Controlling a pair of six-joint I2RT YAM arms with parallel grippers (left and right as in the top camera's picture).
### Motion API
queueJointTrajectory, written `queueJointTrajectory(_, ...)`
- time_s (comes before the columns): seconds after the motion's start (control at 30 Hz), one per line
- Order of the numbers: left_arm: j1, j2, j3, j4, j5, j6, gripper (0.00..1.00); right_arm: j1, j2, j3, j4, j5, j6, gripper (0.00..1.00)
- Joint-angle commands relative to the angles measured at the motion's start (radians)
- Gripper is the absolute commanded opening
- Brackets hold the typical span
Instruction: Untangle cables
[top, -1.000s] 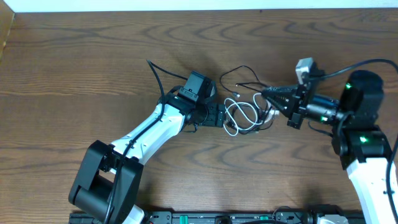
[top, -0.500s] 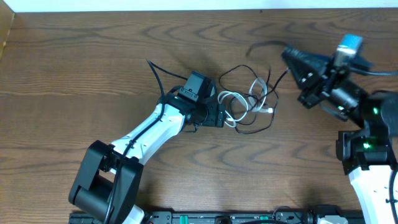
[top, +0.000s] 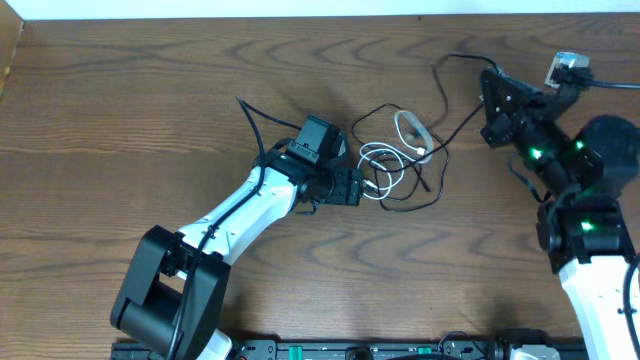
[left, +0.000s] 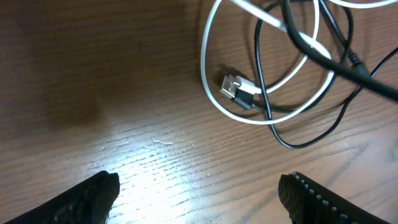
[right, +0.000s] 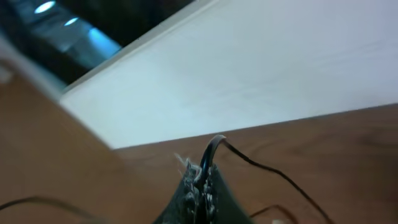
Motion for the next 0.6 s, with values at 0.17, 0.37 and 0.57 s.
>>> queueJointTrajectory(0.17,-0.002,-0.004,0.002,-0.005,0.0,0.021,0.86,-0.003,0.005,0.007,0.47,-0.058,0.097,0.01)
queueJointTrajectory(0.37,-0.002,-0.004,0.002,-0.013,0.0,0.021,0.86,-0.003,0.0,0.007,0.82,-0.039,0.171,0.01)
queueJointTrajectory(0.57,-0.002,-0.004,0.002,-0.013,0.0,0.021,0.86,-0.003,0.003,0.007,0.614,0.044,0.137,0.01)
